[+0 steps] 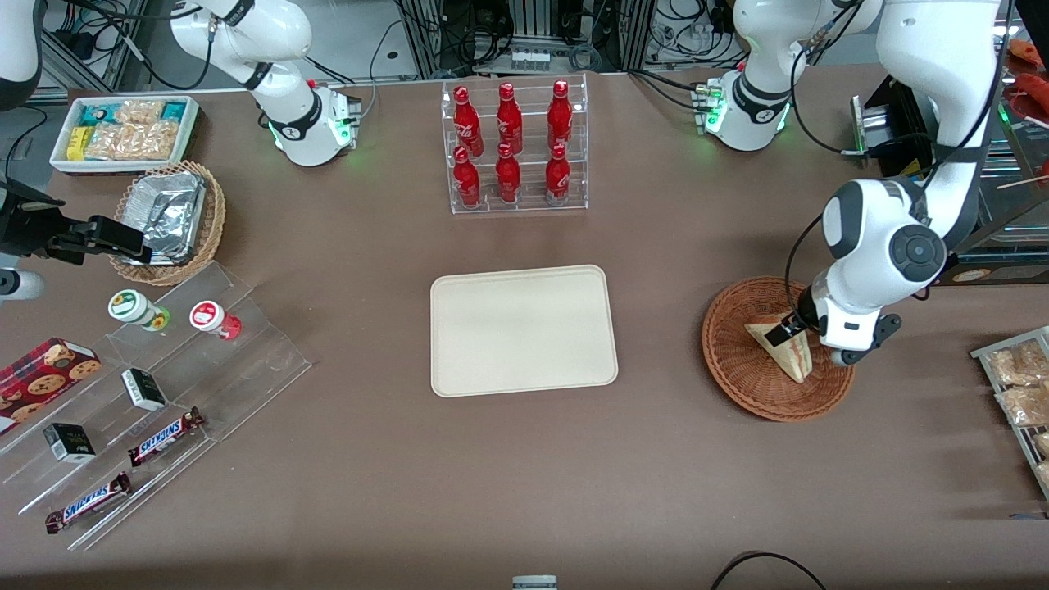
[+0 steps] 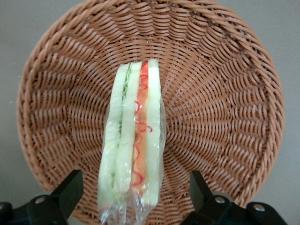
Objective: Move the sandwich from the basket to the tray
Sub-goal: 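Lower the left gripper and close it on the sandwich's crust edge, then lift the sandwich and carry it with the left gripper over the tray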
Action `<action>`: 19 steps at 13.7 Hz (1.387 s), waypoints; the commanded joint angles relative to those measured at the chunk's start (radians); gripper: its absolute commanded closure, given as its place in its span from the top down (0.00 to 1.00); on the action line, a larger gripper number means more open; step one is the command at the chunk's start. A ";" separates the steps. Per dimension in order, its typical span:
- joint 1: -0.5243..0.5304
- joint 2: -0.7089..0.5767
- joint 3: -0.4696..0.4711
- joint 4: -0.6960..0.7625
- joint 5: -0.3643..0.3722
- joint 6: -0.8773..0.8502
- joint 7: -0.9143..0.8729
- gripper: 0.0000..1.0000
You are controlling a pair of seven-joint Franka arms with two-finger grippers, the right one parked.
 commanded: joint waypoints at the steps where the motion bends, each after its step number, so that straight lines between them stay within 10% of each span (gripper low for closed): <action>1: -0.002 0.014 0.002 -0.006 0.004 0.032 -0.020 1.00; 2: -0.002 0.017 0.002 -0.006 0.004 0.035 -0.023 0.88; 5: -0.002 -0.003 0.005 -0.024 0.010 0.032 -0.023 0.00; 19: -0.239 0.026 -0.052 0.298 0.031 -0.324 0.063 0.00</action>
